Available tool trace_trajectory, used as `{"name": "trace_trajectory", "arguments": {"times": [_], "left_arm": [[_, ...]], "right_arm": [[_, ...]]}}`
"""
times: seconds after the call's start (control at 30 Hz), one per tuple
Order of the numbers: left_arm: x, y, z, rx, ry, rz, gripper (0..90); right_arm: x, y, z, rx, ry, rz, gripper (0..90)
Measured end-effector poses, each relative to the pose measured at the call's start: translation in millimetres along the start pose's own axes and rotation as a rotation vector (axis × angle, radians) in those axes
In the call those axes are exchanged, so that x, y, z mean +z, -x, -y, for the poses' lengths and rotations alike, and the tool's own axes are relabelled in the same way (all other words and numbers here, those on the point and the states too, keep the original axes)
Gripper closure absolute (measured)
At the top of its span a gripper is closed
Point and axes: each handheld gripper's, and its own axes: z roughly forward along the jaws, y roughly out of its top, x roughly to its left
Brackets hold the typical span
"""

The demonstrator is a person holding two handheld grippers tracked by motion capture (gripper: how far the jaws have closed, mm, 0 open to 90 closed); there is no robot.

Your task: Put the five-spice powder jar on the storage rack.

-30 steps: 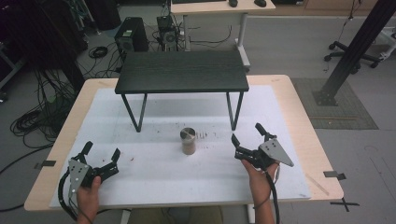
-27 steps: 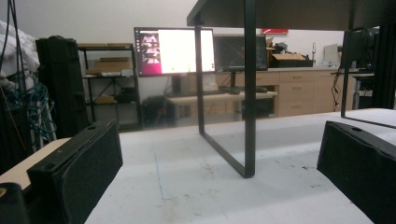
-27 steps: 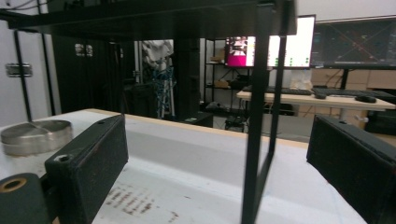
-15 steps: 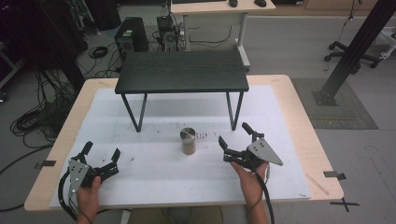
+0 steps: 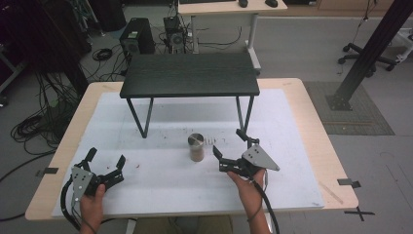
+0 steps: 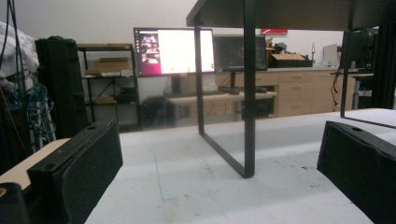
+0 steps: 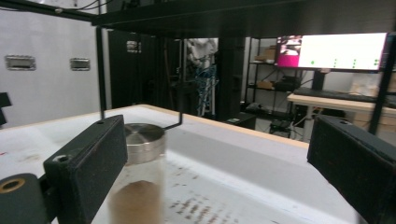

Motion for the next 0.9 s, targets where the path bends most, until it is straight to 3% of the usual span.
{"name": "trace_trajectory", "arguments": {"times": [0.47,0.9], "left_arm": [[-0.1,0.0,0.0,0.001,0.002,0.003,0.4],[-0.3,-0.2,0.1,-0.001,0.005,0.006,0.4]], "right_arm": [[21.1,-18.0,10.3,0.01,-0.021,-0.068,4.6],[36.9,-28.8,21.5,0.031,-0.037,-0.094,4.4]]}}
